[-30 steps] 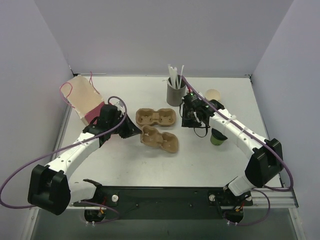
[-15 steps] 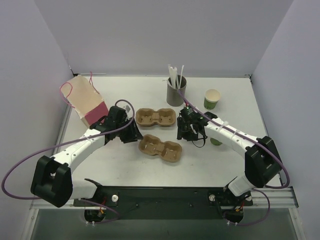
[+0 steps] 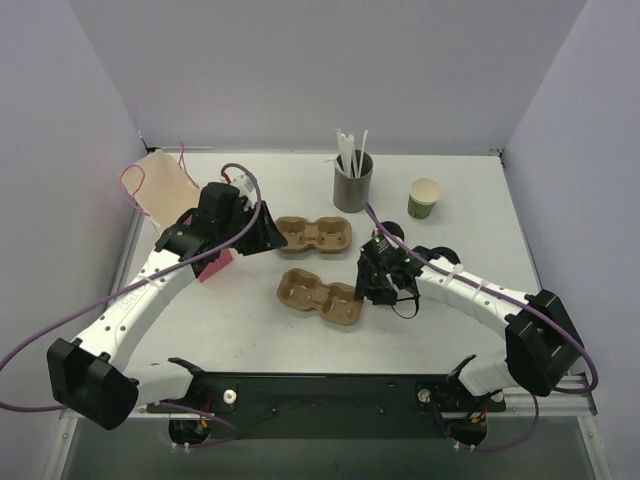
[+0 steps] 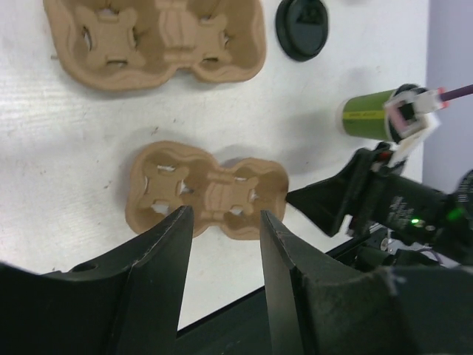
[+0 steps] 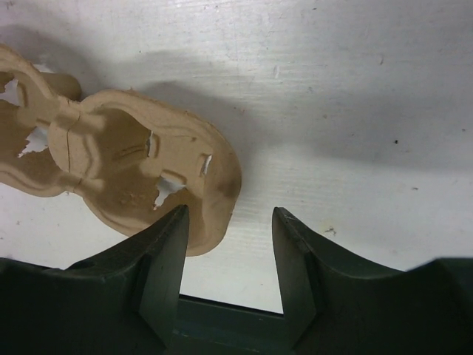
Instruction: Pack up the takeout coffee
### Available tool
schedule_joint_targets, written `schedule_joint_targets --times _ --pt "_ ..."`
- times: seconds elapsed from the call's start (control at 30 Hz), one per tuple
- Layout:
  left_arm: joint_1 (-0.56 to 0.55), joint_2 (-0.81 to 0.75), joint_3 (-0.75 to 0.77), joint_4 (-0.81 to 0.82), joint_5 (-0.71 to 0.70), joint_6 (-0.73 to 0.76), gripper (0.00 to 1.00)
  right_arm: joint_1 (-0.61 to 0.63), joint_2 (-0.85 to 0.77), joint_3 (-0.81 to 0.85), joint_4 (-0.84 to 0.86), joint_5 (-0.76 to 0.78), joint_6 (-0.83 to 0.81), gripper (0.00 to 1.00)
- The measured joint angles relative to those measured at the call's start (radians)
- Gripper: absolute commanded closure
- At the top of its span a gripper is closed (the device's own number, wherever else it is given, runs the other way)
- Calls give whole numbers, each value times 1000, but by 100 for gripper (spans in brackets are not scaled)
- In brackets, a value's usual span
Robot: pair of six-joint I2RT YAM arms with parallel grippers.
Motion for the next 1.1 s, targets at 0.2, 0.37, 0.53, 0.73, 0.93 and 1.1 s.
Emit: schedule_joint_targets --times 0.2,0.37,0.53,0.73,0.93,1.1 --pt "0 -25 122 -35 -15 0 49 48 25 -21 55 4 67 62" --pt "49 -47 204 -85 -103 -11 51 66 83 -26 93 4 94 74" --pt "177 -74 326 -176 -316 -28 51 67 119 -19 98 12 92 85" --pt "292 -63 469 -302 -590 -25 51 66 119 9 85 47 59 89" --pt "440 -1 506 -389 -744 18 49 61 119 16 76 59 16 89" --pt "513 74 504 -409 -764 50 46 53 119 16 75 60 -14 89"
